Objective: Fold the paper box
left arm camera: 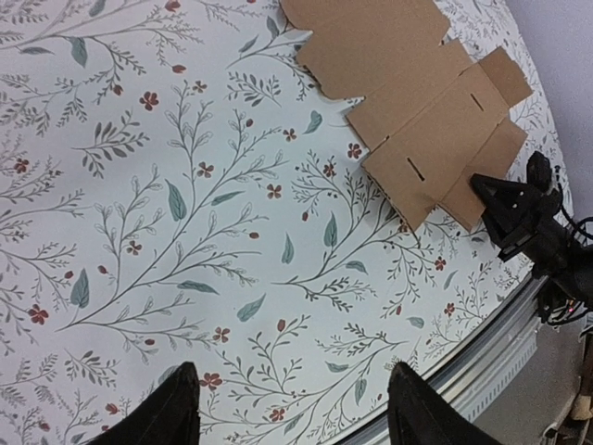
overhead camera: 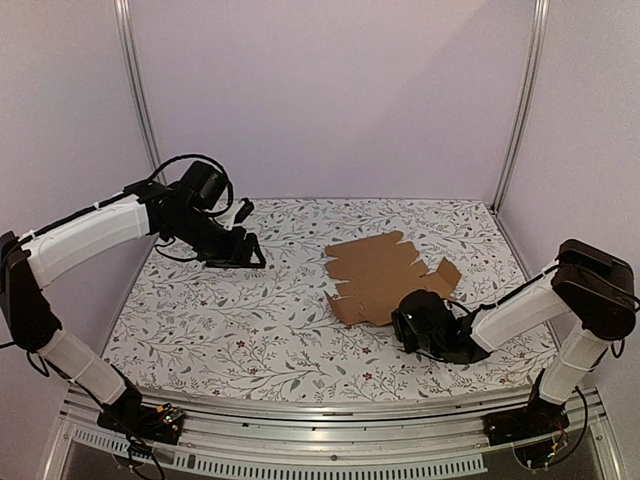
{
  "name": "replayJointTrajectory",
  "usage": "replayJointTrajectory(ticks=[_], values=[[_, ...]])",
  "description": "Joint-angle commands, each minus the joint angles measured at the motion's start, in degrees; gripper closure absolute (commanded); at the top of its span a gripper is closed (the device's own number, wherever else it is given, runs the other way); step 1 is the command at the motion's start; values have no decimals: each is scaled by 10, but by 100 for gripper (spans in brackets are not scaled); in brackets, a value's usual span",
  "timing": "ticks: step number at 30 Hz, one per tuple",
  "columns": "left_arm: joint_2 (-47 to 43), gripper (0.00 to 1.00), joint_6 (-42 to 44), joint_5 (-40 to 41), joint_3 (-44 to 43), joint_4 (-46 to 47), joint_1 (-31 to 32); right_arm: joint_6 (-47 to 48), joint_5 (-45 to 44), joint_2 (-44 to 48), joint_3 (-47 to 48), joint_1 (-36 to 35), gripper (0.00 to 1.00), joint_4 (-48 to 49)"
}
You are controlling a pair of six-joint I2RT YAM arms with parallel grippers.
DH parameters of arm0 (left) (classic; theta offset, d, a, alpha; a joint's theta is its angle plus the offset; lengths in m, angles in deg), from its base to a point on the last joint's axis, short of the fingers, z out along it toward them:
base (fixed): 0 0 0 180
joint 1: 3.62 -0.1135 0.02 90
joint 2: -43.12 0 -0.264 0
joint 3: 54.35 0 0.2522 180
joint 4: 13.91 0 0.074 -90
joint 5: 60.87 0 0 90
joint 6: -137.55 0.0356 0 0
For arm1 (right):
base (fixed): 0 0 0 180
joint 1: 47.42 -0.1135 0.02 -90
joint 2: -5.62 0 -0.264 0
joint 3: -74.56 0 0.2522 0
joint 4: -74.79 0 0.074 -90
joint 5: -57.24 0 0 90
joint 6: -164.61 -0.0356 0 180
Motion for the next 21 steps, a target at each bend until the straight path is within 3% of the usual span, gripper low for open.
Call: replayJointTrajectory(ticks=[1,3,14,18,21], values=[[-24,33,12,6,14,0,-3,4,-13,-12,17,-3,92,6],[-28,32,12,9,17,0,-4,7,-11,-11,18,-4,100,7],[-55,32,7,35,-1,-11,-5,107,15,48,39,-3,100,-41],[-58,32,-1,43,-18,-19,-5,155,65,79,48,11,100,-57],[-61,32,-6,49,-30,-23,-5,223,106,103,79,25,100,-124]])
